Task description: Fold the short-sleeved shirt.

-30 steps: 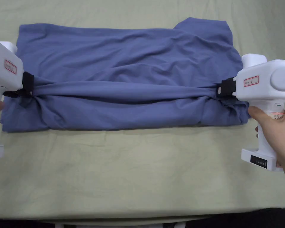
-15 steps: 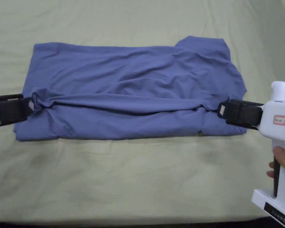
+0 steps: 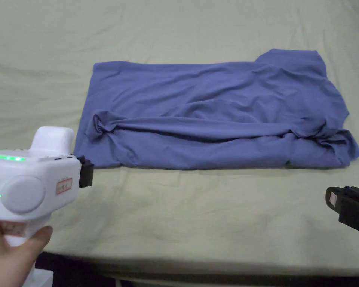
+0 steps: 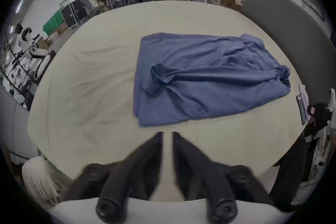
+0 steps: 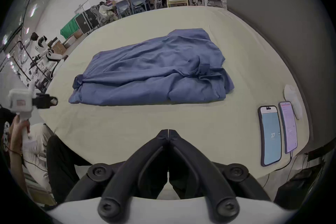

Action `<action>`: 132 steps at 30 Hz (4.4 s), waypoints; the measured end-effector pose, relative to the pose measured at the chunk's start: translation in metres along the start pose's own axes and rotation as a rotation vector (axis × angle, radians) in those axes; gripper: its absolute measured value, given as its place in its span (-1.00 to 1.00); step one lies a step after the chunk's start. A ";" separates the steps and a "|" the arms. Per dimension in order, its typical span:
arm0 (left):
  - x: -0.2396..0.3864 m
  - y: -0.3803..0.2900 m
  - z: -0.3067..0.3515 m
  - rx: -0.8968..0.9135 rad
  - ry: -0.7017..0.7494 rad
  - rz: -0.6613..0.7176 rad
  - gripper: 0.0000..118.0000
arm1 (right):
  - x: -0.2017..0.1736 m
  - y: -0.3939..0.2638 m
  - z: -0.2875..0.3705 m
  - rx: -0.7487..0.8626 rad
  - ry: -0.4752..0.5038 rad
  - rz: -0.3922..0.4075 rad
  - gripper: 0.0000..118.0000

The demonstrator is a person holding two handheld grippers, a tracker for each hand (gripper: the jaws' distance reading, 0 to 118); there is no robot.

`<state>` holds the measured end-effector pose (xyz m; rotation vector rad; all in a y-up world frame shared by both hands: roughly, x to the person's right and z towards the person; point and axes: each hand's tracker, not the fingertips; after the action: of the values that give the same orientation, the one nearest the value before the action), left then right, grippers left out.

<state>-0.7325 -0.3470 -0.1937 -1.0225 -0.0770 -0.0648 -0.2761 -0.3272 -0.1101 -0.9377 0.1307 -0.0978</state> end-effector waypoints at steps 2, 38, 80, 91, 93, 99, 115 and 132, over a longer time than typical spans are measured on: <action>-0.009 0.020 -0.032 -0.029 0.008 -0.031 0.07 | -0.001 0.006 -0.012 -0.010 0.013 0.006 -0.97; -0.042 0.049 -0.076 -0.104 -0.071 0.004 -0.88 | 0.113 0.077 -0.170 -0.154 -0.027 -0.130 -0.72; -0.037 -0.003 0.085 0.122 -0.276 0.260 -1.00 | 0.021 0.055 0.011 0.111 0.049 -0.037 -0.97; -0.058 0.217 -0.086 0.075 0.133 0.022 -0.93 | -0.001 0.113 -0.038 0.113 0.075 0.033 -0.97; -0.067 0.243 -0.134 -0.056 0.080 0.045 0.14 | 0.001 0.119 -0.048 0.107 0.092 0.030 -0.97; -0.071 0.243 -0.236 -0.231 0.094 0.012 0.30 | 0.005 0.127 -0.073 0.065 0.086 0.018 -0.97; -0.034 0.241 -0.100 -0.010 -0.027 -0.110 -0.90 | 0.035 0.164 -0.103 0.047 0.106 -0.005 -0.44; -0.037 0.221 -0.093 -0.029 -0.094 -0.020 -0.91 | 0.120 0.273 -0.304 -0.291 -0.148 -0.029 -0.36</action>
<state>-0.7460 -0.3113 -0.4332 -1.0532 -0.1722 -0.0359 -0.1973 -0.4255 -0.5168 -1.2338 -0.0066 -0.0357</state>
